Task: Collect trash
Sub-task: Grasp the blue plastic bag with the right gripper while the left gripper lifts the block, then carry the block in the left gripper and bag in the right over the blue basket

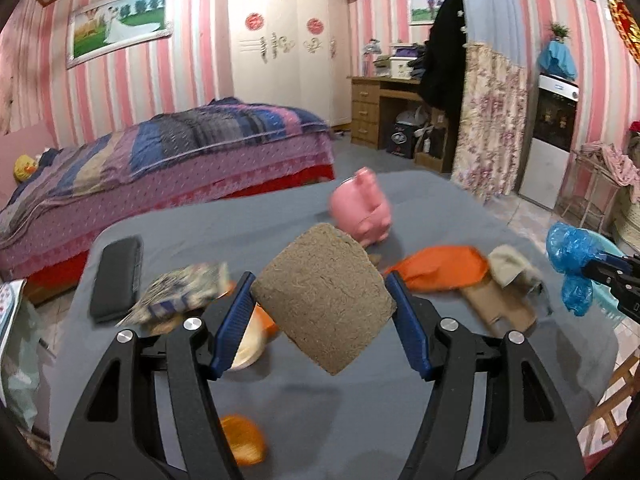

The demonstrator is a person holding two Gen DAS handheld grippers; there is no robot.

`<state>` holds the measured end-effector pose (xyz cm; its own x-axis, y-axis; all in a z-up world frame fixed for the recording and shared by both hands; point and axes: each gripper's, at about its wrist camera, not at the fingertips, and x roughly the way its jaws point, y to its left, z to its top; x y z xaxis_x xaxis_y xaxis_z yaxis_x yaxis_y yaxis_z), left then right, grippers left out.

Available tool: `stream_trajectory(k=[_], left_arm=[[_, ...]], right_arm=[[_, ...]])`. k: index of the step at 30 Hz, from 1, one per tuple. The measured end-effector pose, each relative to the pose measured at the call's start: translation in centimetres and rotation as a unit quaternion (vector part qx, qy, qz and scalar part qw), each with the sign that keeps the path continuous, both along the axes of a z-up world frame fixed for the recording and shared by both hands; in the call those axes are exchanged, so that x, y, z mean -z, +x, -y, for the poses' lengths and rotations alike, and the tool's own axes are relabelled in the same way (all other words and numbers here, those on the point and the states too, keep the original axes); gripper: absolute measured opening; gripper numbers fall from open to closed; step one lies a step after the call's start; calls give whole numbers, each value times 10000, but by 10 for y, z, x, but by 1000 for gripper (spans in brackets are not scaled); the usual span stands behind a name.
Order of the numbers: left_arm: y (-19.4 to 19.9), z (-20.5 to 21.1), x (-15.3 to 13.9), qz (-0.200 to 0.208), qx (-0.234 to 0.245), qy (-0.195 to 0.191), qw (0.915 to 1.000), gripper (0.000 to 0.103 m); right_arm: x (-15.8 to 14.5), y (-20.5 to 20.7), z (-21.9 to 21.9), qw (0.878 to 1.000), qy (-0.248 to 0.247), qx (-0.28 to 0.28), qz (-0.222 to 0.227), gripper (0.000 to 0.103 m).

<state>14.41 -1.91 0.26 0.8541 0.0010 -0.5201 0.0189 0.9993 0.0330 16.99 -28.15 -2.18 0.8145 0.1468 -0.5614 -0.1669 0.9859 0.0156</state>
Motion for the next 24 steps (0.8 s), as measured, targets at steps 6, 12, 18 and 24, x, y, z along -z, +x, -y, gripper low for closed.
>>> stream_trajectory(k=[6, 12, 18, 24], left_arm=[[21, 53, -13, 55, 420, -9, 9991, 65], [38, 110, -15, 18, 889, -169, 9959, 65], [48, 165, -2, -99, 1281, -171, 9916, 65], [57, 218, 6, -197, 1645, -253, 9859, 65]], right_arm=[[-6, 2, 55, 9984, 81, 548, 97, 26], [-13, 6, 111, 9938, -9, 1104, 137, 26], [-10, 5, 161, 9864, -170, 1633, 67, 26], [3, -1, 204, 9779, -21, 2091, -27, 26]])
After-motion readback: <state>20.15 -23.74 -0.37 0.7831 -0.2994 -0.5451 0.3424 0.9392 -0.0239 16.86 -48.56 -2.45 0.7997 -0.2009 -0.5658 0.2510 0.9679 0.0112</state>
